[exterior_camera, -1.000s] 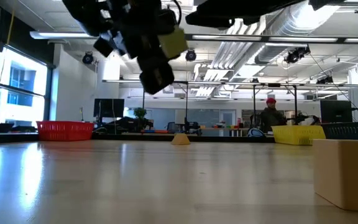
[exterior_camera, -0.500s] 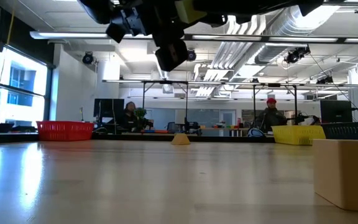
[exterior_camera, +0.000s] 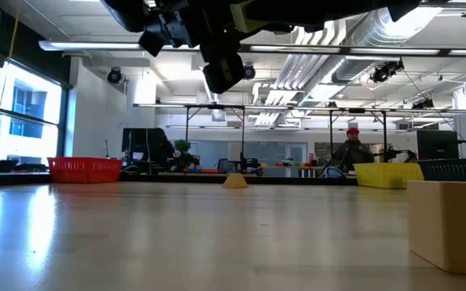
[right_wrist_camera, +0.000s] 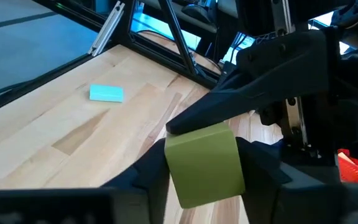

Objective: Sort & place blocks by color
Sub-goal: Put the green block into the yellow bin

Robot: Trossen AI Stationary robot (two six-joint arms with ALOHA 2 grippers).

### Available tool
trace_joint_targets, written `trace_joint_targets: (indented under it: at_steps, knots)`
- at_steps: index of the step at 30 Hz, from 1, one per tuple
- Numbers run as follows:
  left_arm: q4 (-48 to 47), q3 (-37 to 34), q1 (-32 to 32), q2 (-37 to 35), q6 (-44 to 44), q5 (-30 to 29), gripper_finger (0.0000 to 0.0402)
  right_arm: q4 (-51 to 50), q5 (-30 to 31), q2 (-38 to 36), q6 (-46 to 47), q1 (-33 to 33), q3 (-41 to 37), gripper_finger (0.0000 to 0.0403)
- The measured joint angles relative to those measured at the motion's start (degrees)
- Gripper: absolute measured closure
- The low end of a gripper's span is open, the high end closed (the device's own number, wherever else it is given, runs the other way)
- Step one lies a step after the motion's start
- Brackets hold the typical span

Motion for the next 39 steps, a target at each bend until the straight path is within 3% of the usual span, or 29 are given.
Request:
trace_joint_targets:
  at_steps: [5,10,18,27,39]
  knots:
    - [-0.36,0.0,0.27,0.0,0.21,-1.53,0.0263,-1.11,0.84,0.0,1.91,0.0,-0.01,0.0287]
    - [-1.71,-0.02,0.35,0.0,2.18,-5.99,0.0237,-4.01,6.95,-0.07,7.68,0.06,-0.01,0.0289]
    - [-8.57,0.15,1.24,-0.02,9.06,-20.94,0.0199,-12.3,16.7,0.13,18.18,-0.09,0.04,0.0297]
    - [-13.81,0.0,5.09,-0.02,10.39,-25.88,0.0197,-26.05,29.55,0.07,31.89,-1.91,-0.02,0.0297]
    - [-27.73,0.0,4.68,-0.02,18.41,-42.06,0.0198,-41.7,41.7,0.04,48.7,-12.42,-0.02,0.0297]
